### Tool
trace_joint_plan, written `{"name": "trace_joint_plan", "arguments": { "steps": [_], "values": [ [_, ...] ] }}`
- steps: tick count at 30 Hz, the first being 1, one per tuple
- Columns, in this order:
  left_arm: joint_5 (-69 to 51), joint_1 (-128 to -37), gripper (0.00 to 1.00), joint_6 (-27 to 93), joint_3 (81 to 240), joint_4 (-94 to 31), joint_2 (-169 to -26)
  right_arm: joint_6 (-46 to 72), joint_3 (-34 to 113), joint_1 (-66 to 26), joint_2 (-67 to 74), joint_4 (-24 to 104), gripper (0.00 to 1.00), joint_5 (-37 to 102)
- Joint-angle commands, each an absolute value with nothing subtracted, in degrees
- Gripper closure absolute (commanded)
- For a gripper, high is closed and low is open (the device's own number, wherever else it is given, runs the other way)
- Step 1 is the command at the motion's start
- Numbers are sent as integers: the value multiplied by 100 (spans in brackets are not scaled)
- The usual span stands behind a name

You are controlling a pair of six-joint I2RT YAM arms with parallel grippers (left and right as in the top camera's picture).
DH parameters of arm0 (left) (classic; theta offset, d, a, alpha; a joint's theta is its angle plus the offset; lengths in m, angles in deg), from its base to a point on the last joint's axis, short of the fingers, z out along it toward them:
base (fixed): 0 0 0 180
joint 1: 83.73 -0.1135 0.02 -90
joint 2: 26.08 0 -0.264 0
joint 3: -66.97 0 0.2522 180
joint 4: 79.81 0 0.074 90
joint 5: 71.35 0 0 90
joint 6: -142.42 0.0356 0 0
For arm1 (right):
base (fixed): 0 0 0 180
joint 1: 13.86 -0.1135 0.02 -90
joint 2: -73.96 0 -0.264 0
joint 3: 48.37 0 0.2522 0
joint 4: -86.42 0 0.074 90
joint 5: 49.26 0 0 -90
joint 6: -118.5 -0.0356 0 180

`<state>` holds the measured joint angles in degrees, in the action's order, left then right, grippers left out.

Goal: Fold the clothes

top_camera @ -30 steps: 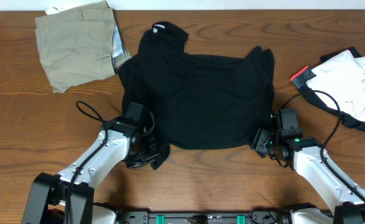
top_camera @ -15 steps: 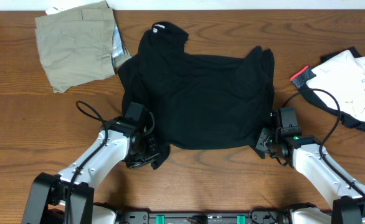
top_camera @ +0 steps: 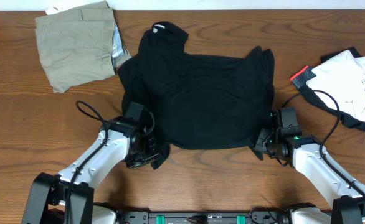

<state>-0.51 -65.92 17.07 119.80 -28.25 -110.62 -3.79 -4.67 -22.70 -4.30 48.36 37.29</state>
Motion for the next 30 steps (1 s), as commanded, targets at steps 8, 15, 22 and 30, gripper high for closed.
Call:
{"name": "trace_joint_plan", "arguments": {
  "steps": [8, 15, 22, 30],
  "values": [
    [-208, -6579, 94, 2011, 11949, -2779, -11022, -641, -592, -2126, -441, 4587, 99, 3524],
    [-335, -6581, 94, 2137, 11958, -2702, -10445, -482, -233, -1470, 202, 3483, 99, 4131],
    [-276, -6723, 94, 2172, 11975, -2613, -9746, -399, 116, -930, 783, 2908, 99, 4134],
    [-265, -7351, 94, 2647, 12172, -1850, -9331, -141, 545, -882, 1111, 2537, 99, 4236]
  ]
}}
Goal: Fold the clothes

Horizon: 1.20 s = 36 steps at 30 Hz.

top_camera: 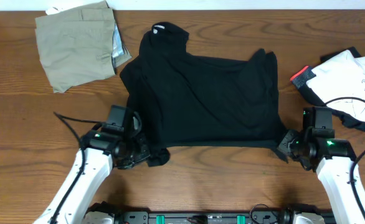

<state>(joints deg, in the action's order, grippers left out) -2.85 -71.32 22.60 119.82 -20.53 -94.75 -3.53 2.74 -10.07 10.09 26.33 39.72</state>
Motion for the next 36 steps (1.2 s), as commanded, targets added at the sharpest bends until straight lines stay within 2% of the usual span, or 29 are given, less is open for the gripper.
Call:
{"name": "trace_joint_plan", "arguments": {
  "steps": [1, 7, 17, 28, 32, 33, 34, 36],
  "values": [
    [-235, -7443, 94, 2725, 12255, -1703, -9285, -136, 650, -871, 1113, 2441, 99, 4335],
    [-14, -7825, 94, 3058, 12767, -910, -8994, -75, 1216, -699, 1111, 1885, 99, 4809],
    [-42, -7825, 94, 3036, 12775, -193, -8972, -18, 1251, -576, 1107, 1378, 99, 5578],
    [-774, -7825, 93, 3381, 12775, 487, -8968, -18, 1251, -546, 1107, 1359, 99, 5692],
    [-777, -7825, 83, 3379, 12775, 489, -8968, -18, 1251, -443, 1107, 1286, 99, 5900],
    [-783, -7825, 75, 3377, 12775, 493, -8968, -18, 1251, -406, 1107, 1286, 99, 5895],
    [-798, -7825, 72, 3375, 12775, 511, -8968, -18, 1251, -371, 1107, 1284, 99, 5893],
    [-849, -7825, 67, 3377, 12775, 581, -8968, -73, 1251, -321, 1107, 1282, 95, 5893]
  ]
}}
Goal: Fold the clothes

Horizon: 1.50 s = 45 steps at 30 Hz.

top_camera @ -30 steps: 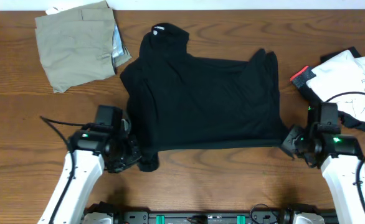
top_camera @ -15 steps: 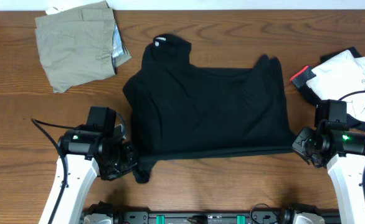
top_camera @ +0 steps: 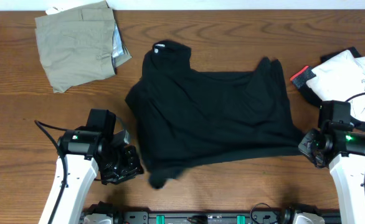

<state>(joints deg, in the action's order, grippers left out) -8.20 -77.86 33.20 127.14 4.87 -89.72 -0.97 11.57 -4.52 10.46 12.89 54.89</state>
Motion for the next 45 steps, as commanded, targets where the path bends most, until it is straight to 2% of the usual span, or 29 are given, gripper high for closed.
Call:
{"name": "trace_joint_plan", "arguments": {
  "steps": [1, 3, 5, 6, 10, 12, 14, 16, 29, 34, 36, 45],
  "values": [
    [-895, -7825, 66, 3381, 12775, 622, -8968, -82, 1251, -294, 1107, 1284, 94, 5889],
    [-901, -7825, 66, 3390, 12775, 661, -8966, -84, 1251, -262, 1107, 1286, 91, 5869],
    [-899, -7825, 64, 3444, 12775, 609, -8968, -84, 1251, -257, 1107, 1289, 66, 5817],
    [-901, -7825, 59, 3442, 12775, 563, -8968, -82, 1251, -257, 1107, 1291, 56, 5790],
    [-927, -7825, 23, 3440, 12775, 174, -8968, -79, 1251, -257, 1107, 1286, 21, 5701],
    [-925, -7825, 11, 3440, 12773, -55, -8972, -82, 1251, -257, 1107, 1286, 13, 5690],
    [-925, -7825, 6, 3440, 12773, -274, -8992, -82, 1251, -257, 1107, 1300, 10, 5653],
    [-925, -7825, 6, 3440, 12767, -484, -9053, -79, 1251, -257, 1107, 1311, 8, 5594],
    [-1118, -7499, 9, 3416, 12686, -1502, -10423, -53, 1251, -257, 1107, 1413, 2, 5078],
    [-1113, -7491, 14, 3418, 12681, -1682, -10965, 36, 1251, -257, 1107, 1415, 1, 5078],
    [-1115, -7491, 19, 3418, 12679, -1828, -11160, 36, 1251, -257, 1107, 1415, 1, 5078],
    [-1115, -7491, 25, 3420, 12679, -2250, -11612, 36, 1251, -257, 1107, 1415, 1, 5078]
  ]
}}
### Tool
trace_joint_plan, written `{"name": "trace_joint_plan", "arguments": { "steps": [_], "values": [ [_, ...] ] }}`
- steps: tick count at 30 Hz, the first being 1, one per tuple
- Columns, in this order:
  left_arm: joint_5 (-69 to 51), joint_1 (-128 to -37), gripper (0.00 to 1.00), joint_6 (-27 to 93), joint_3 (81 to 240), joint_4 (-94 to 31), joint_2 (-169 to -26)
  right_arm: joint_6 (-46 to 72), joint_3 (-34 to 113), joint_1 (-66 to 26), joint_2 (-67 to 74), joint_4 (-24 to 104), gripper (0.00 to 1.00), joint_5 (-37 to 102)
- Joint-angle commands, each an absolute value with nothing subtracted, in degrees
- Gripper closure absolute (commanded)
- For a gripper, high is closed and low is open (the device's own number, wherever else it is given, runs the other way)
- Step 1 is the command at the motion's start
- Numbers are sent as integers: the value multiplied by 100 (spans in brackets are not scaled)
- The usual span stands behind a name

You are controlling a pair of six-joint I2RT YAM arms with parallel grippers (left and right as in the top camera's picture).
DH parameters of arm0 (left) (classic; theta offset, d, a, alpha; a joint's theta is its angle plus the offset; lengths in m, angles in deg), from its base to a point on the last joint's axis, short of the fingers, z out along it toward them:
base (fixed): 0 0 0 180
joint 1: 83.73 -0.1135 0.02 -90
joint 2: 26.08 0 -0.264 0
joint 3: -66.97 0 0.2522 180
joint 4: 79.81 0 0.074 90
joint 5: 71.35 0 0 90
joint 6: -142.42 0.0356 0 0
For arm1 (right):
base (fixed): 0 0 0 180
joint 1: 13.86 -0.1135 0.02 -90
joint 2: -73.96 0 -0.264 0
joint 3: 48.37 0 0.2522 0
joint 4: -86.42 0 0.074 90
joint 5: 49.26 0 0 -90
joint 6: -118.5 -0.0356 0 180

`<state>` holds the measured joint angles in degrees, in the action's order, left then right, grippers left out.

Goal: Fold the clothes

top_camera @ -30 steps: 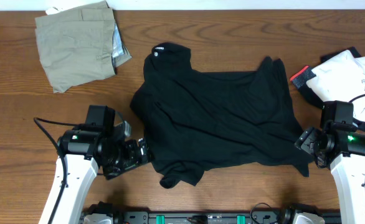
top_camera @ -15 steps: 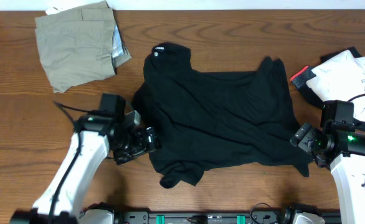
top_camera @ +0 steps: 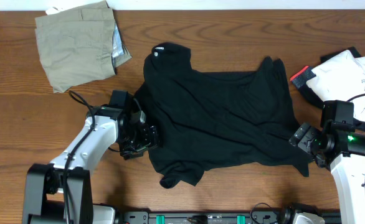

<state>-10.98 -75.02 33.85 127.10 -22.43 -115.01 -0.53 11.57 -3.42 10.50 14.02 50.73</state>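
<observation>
A black shirt (top_camera: 220, 118) lies spread and rumpled across the middle of the table, collar toward the far side. Its near hem is slack, with a bunched corner at the lower left. My left gripper (top_camera: 147, 137) sits at the shirt's left edge, its fingers apart and touching the cloth's border. My right gripper (top_camera: 301, 140) rests at the lower right of the shirt. Its fingers look spread, and the shirt's corner lies loose just nearer than them.
Folded khaki trousers (top_camera: 76, 40) lie at the far left. A pile of white and black clothes with a red tag (top_camera: 341, 71) sits at the far right edge. The wooden table (top_camera: 20, 124) shows bare brown wood around them.
My left gripper has moved from bare table at the lower left up to the shirt's left edge. The right gripper no longer stretches the hem, and the corner has dropped loose beside it.
Both grippers were shut on the shirt's two near corners. At the following moment they stood wider apart, with the hem taut between them. Then the left corner lay free of the left gripper. Now the whole hem is slack, with both grippers at the shirt's sides.
</observation>
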Motion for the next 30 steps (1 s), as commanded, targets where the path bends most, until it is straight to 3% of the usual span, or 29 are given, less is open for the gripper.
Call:
{"name": "trace_joint_plan", "arguments": {
  "steps": [1, 8, 30],
  "values": [
    [-1118, -7491, 25, 3418, 12679, -2252, -11639, 36, 1251, -257, 1107, 1415, 1, 5078],
    [-1115, -7491, 31, 3420, 12670, -2348, -11674, 34, 1251, -257, 1107, 1418, 1, 5078],
    [-1124, -7488, 33, 3158, 12371, -2779, -11676, 36, 1251, -257, 1107, 1413, 1, 5076]
  ]
}}
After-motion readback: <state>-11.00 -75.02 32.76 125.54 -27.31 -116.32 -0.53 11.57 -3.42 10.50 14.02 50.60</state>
